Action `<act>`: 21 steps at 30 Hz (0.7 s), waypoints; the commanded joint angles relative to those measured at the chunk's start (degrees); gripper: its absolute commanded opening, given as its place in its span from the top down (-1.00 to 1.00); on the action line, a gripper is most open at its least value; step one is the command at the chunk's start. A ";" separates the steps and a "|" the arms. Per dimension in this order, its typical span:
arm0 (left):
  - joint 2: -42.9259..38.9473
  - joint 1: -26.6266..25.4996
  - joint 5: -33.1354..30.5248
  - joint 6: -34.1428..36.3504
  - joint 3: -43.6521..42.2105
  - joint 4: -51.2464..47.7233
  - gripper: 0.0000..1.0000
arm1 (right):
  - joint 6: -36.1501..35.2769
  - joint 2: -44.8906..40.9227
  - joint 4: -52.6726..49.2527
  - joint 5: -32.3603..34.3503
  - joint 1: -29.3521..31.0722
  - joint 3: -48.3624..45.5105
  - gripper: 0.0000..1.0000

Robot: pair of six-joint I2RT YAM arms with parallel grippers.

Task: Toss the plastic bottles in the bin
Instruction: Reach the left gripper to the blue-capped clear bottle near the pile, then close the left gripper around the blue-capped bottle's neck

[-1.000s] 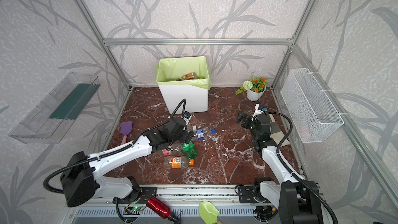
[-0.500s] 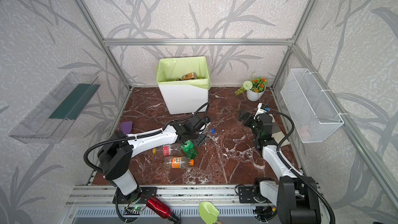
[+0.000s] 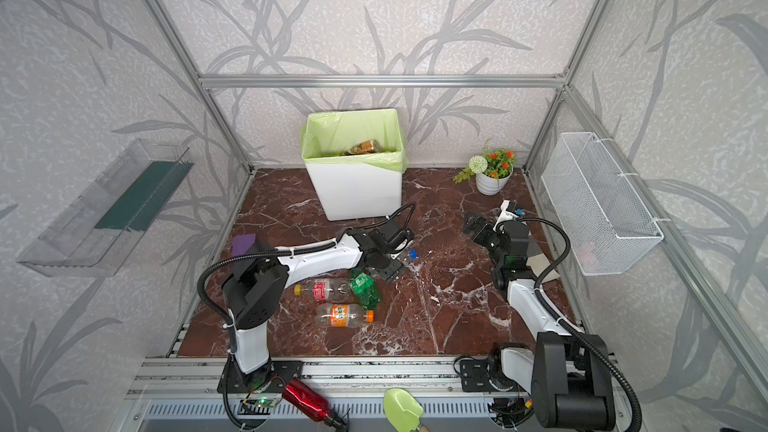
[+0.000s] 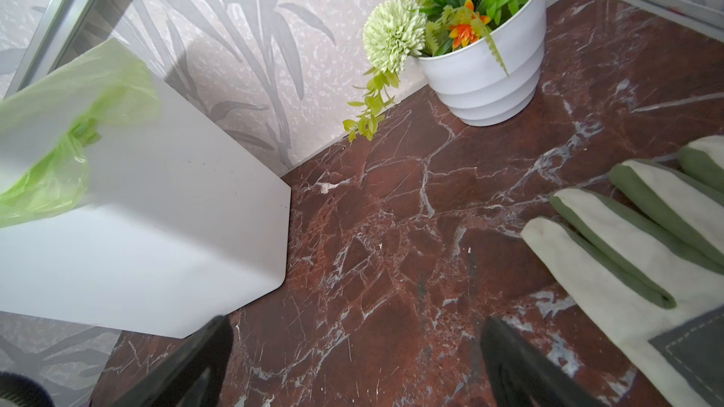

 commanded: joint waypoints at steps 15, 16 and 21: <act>6.04 -0.15 0.55 5.24 7.47 -6.75 -0.54 | 2.58 0.51 3.10 -3.22 -3.96 -1.80 -0.98; 6.21 -0.17 0.33 5.37 7.65 -6.87 -0.53 | 2.51 0.33 2.93 -3.35 -4.15 -1.92 -0.98; 6.36 -0.14 0.30 5.97 8.16 -6.82 -0.38 | 2.49 -0.03 2.84 -3.63 -4.74 -2.37 -0.98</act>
